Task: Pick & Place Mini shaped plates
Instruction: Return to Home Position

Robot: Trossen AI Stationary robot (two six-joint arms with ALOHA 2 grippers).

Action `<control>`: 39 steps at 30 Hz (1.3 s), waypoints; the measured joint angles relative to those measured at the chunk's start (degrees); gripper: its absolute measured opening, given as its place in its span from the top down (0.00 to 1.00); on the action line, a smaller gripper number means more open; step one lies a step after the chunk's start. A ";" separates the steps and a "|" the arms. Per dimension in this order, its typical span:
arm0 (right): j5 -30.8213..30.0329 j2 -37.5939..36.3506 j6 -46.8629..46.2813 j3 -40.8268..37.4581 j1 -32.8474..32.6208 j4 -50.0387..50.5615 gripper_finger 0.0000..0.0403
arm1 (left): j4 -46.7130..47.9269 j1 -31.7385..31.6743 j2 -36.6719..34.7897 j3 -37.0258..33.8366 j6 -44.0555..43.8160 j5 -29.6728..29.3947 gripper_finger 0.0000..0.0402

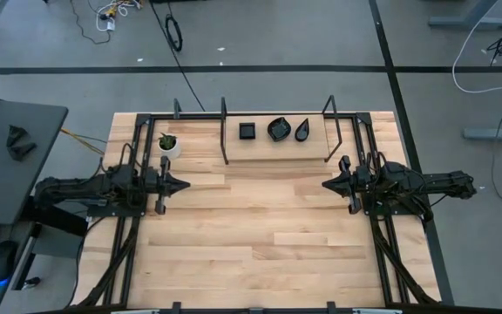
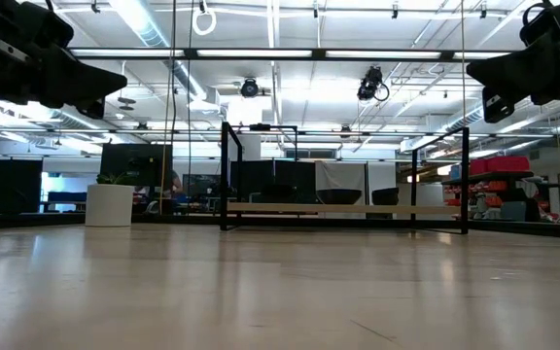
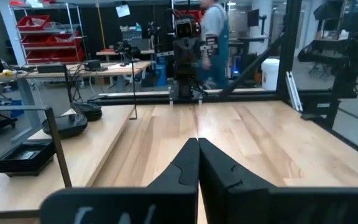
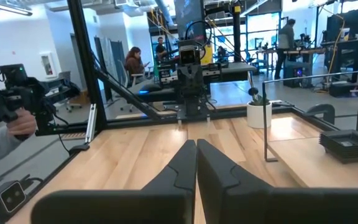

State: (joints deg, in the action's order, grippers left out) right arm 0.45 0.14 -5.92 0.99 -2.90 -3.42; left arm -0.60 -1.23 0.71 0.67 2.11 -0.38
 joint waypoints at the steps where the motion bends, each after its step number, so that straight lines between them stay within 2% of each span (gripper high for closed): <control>1: 0.00 0.00 -0.03 0.00 0.00 0.03 0.96 | 0.02 0.00 0.00 -0.02 -0.22 0.00 0.99; 16: 0.00 0.00 -0.02 0.00 0.00 0.02 0.96 | -3.48 0.00 0.00 -0.22 -13.21 0.41 0.93; 27: 0.00 -0.11 0.00 0.00 0.02 0.06 0.96 | -3.94 0.00 0.02 -0.22 -13.94 0.21 0.94; 36: 0.00 -0.13 -2.24 0.00 2.67 2.45 0.96 | -4.13 0.00 0.02 -0.22 -13.95 0.15 0.94; 39: 0.00 -0.13 1.36 -0.02 2.75 2.76 0.96 | -4.17 0.00 0.02 -0.22 -13.95 0.11 0.94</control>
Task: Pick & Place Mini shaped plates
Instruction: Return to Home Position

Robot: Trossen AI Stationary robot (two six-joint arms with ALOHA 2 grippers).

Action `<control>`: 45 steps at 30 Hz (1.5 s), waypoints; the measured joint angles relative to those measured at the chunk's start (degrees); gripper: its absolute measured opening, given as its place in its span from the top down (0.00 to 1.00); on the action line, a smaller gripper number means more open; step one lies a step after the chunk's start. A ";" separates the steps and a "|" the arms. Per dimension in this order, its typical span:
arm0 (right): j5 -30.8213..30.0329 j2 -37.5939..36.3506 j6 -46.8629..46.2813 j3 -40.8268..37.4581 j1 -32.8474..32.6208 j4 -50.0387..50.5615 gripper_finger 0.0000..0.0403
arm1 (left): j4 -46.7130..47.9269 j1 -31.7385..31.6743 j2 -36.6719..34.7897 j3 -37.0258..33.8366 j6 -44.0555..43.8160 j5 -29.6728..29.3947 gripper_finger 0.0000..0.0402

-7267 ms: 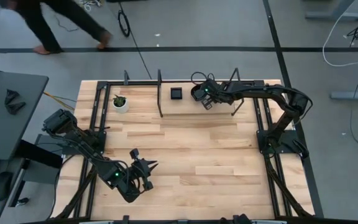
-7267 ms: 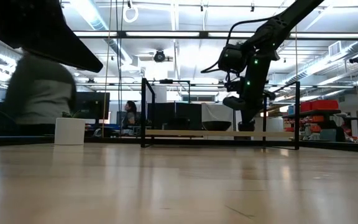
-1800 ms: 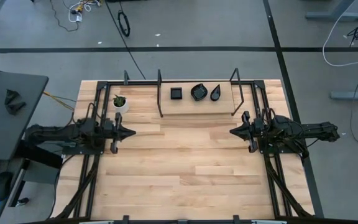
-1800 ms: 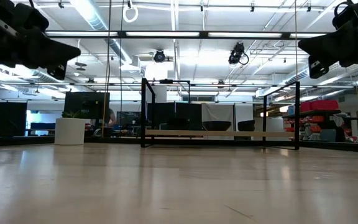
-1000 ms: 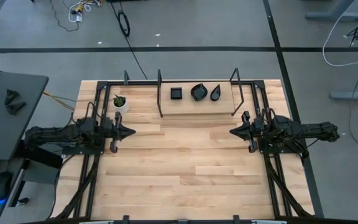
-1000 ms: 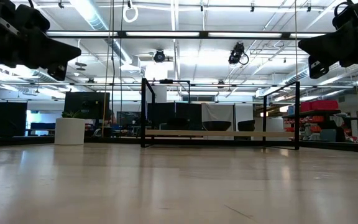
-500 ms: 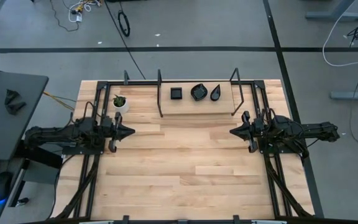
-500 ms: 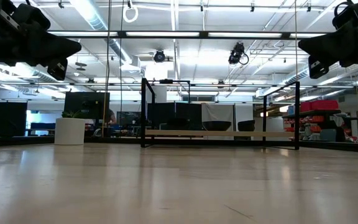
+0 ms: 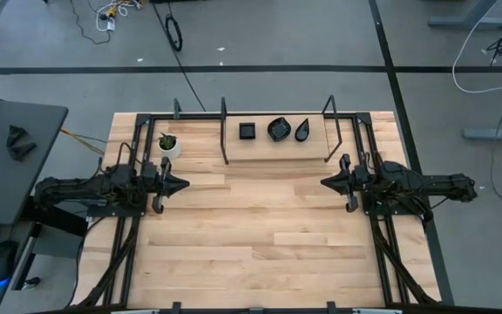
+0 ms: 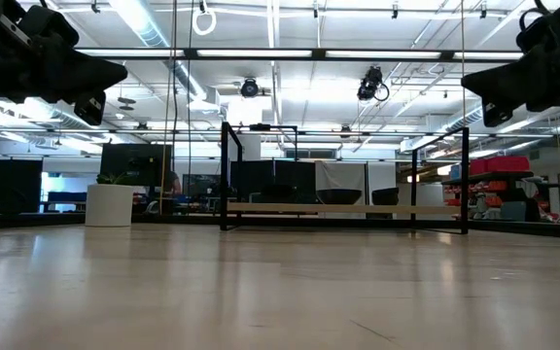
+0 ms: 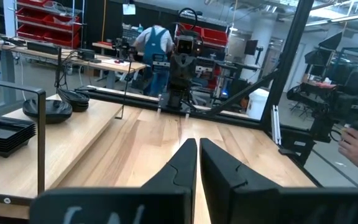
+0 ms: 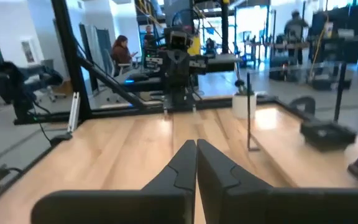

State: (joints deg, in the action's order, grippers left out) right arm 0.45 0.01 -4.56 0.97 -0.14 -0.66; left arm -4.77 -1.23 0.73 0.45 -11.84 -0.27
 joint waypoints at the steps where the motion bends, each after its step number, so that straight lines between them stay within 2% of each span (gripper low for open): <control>1: 0.01 0.00 1.10 0.00 -0.01 -0.13 0.96 | 0.00 0.00 0.00 0.00 0.00 0.00 0.94; 8: 0.00 -0.01 3.78 0.00 -0.11 -0.15 0.96 | -0.02 0.00 0.00 0.02 0.00 -0.04 0.94; 45: 0.00 1.01 3.59 0.02 -0.11 -0.60 0.96 | -0.07 0.00 0.00 0.02 0.00 -0.02 0.94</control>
